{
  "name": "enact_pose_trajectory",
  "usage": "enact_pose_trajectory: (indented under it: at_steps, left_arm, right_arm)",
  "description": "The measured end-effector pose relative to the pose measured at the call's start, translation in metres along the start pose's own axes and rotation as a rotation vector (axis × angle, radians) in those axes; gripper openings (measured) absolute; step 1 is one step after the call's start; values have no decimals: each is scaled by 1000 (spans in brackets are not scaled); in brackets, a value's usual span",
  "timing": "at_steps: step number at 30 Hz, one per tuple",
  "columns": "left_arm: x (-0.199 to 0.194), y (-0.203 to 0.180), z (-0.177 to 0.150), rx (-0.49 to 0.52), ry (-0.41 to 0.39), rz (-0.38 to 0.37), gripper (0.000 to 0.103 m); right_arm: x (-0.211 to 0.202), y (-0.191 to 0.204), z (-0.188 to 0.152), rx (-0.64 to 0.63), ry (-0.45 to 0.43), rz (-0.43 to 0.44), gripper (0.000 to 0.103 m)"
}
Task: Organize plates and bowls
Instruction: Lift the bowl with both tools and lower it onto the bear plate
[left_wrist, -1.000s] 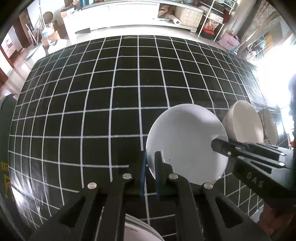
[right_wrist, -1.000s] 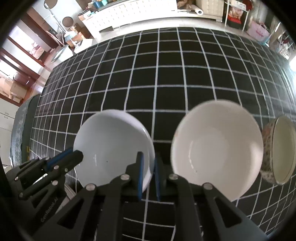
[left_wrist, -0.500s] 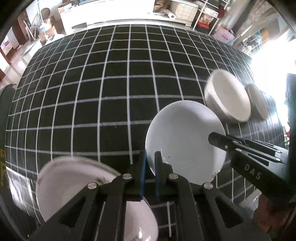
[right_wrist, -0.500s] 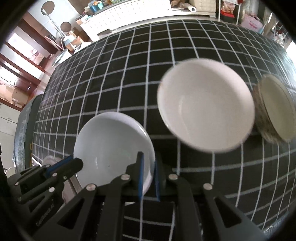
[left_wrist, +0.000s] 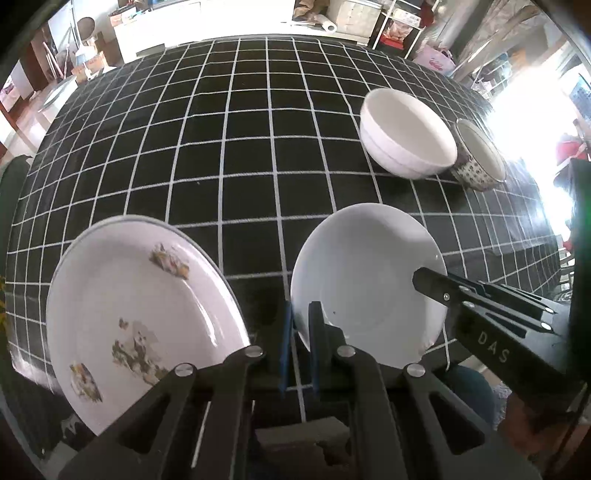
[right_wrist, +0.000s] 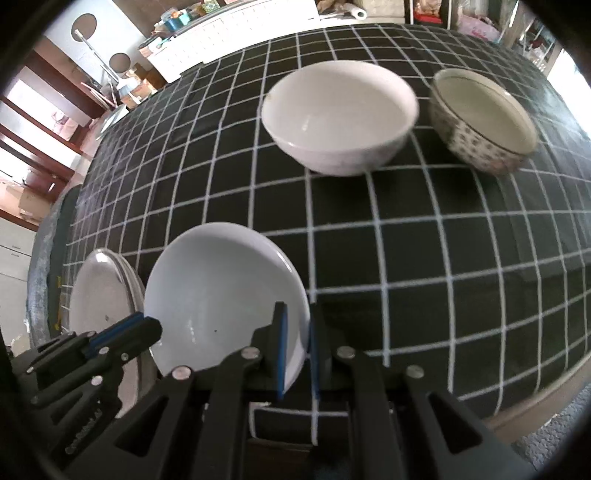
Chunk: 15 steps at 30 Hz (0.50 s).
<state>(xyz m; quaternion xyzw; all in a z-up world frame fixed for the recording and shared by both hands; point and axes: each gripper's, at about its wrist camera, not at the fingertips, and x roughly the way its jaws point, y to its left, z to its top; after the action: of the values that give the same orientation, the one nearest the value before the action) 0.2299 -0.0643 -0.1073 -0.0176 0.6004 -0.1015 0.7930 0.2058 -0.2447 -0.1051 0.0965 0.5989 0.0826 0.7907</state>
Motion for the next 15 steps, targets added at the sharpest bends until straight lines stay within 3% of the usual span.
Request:
enact_pose_trajectory:
  at_steps: [15]
  left_arm:
    - [2,-6,-7,-8,3,-16,8]
  right_arm:
    - [-4,0,-13,0,-2,-30,14]
